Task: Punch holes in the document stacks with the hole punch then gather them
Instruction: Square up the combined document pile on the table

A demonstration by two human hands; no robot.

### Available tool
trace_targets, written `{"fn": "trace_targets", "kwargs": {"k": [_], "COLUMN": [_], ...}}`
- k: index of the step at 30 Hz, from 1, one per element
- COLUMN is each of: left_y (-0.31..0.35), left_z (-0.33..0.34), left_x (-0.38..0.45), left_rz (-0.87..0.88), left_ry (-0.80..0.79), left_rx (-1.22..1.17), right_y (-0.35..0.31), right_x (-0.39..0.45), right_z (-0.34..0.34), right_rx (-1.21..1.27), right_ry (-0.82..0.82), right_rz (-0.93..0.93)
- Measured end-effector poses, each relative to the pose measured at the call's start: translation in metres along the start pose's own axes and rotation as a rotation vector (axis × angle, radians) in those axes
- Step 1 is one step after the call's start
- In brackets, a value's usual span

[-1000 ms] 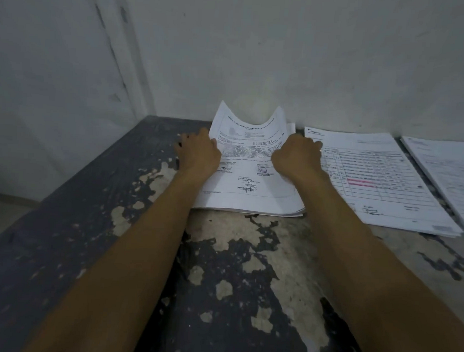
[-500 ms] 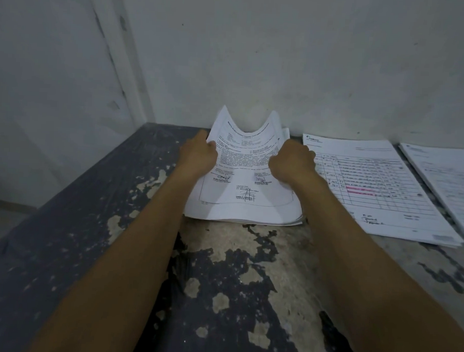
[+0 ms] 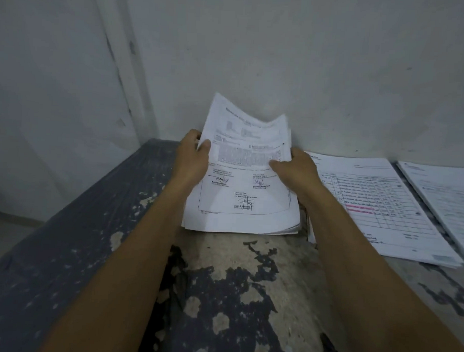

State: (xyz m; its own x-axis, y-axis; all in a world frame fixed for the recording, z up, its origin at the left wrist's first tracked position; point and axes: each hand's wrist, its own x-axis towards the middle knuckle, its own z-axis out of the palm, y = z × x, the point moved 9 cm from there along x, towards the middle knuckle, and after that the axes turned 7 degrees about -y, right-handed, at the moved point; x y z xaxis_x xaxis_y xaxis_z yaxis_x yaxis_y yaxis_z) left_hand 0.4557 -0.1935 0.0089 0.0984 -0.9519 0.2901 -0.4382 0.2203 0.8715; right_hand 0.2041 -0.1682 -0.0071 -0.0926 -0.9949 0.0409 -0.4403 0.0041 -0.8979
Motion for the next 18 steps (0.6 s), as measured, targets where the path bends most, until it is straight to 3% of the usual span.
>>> {"fn": "trace_targets", "kwargs": {"k": [4, 8, 12, 14, 18], "left_y": [0.037, 0.073, 0.089, 0.086, 0.063], "left_z": [-0.028, -0.041, -0.045, -0.047, -0.04], "left_x": [-0.007, -0.019, -0.026, -0.026, -0.023], "left_rz": [0.197, 0.389, 0.468, 0.451, 0.276], "left_ry": [0.139, 0.221, 0.235, 0.225, 0.209], "left_rx": [-0.232, -0.318, -0.422, -0.458, -0.379], "right_y": [-0.026, -0.057, -0.081, -0.083, -0.061], "right_x": [-0.006, -0.014, -0.022, -0.024, -0.016], "right_z": [-0.012, -0.034, -0.048, -0.047, -0.037], "right_rx": [0.283, 0.441, 0.398, 0.347, 0.337], "right_ry": [0.044, 0.156, 0.247, 0.253, 0.167], "right_rz": [-0.155, -0.357, -0.467, -0.48, -0.336]}}
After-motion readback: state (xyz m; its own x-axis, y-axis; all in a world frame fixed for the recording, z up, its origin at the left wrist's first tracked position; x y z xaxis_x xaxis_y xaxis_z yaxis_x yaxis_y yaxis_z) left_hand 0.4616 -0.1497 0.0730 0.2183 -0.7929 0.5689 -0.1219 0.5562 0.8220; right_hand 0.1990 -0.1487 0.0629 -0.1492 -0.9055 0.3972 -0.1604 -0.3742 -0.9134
